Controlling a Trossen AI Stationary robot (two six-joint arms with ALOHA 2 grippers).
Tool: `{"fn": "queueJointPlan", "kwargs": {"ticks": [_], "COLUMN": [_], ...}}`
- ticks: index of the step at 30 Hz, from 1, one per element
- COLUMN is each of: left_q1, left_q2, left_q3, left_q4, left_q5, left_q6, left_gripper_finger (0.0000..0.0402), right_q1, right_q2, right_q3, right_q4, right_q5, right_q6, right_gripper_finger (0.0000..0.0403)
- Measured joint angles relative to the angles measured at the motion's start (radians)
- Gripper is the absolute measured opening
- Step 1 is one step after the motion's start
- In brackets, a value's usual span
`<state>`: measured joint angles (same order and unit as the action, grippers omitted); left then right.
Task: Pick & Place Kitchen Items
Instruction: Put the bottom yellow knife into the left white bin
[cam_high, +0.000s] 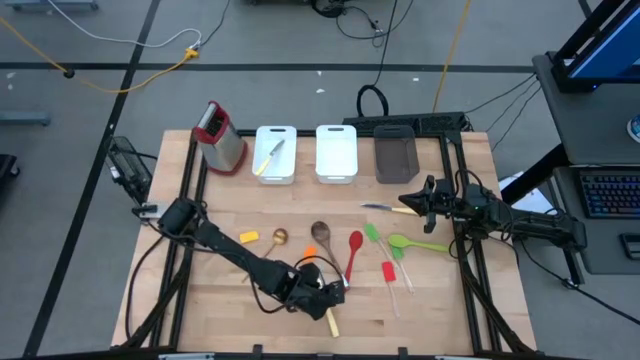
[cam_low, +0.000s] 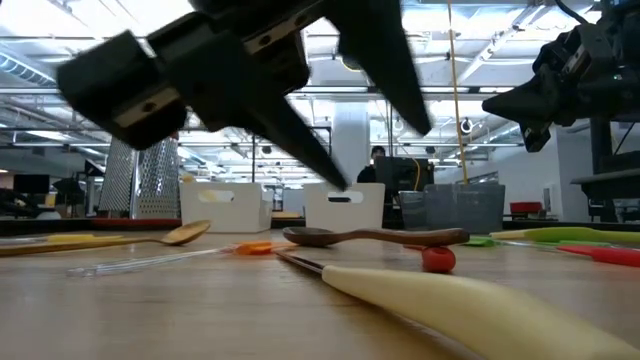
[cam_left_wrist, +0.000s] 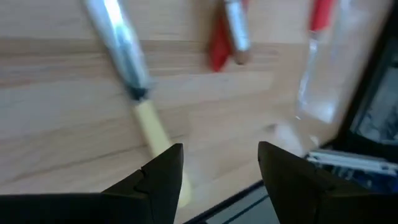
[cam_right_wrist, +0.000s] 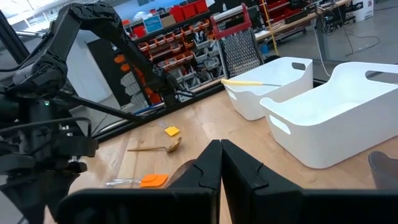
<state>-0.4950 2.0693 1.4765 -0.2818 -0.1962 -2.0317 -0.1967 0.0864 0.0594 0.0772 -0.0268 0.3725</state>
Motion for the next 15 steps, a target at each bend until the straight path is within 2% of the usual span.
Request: {"fn": "queueJointPlan", "kwargs": {"ticks": [4, 9, 12, 15], "left_q1": [0.011, 0.026, 0.025, 0.009], "left_q2": [0.0, 0.001, 0.001, 0.002], "left_q3": [0.0, 0.001, 0.001, 0.02], "left_q4": [0.096, 0.268, 0.258, 0.128], "left_q5": [-0.023, 0.003, -0.019, -0.053], "left_q6": [0.041, 0.126, 0.026, -0.088], "left_gripper_finger": [0.0212, 0.0212, 0.0212, 0.0212], "right_q1": [0.0, 0.0, 0.0, 0.0], "right_q2": [0.0, 0.0, 0.0, 0.0], "right_q3": [0.0, 0.0, 0.0, 0.0], "right_q4": [0.0, 0.0, 0.0, 0.0], "right_q5": [0.0, 0.0, 0.0, 0.0], "right_q6": [0.0, 0.0, 0.0, 0.0], "right_gripper_finger": [0.0004, 0.0004, 0.0004, 0.0004]}}
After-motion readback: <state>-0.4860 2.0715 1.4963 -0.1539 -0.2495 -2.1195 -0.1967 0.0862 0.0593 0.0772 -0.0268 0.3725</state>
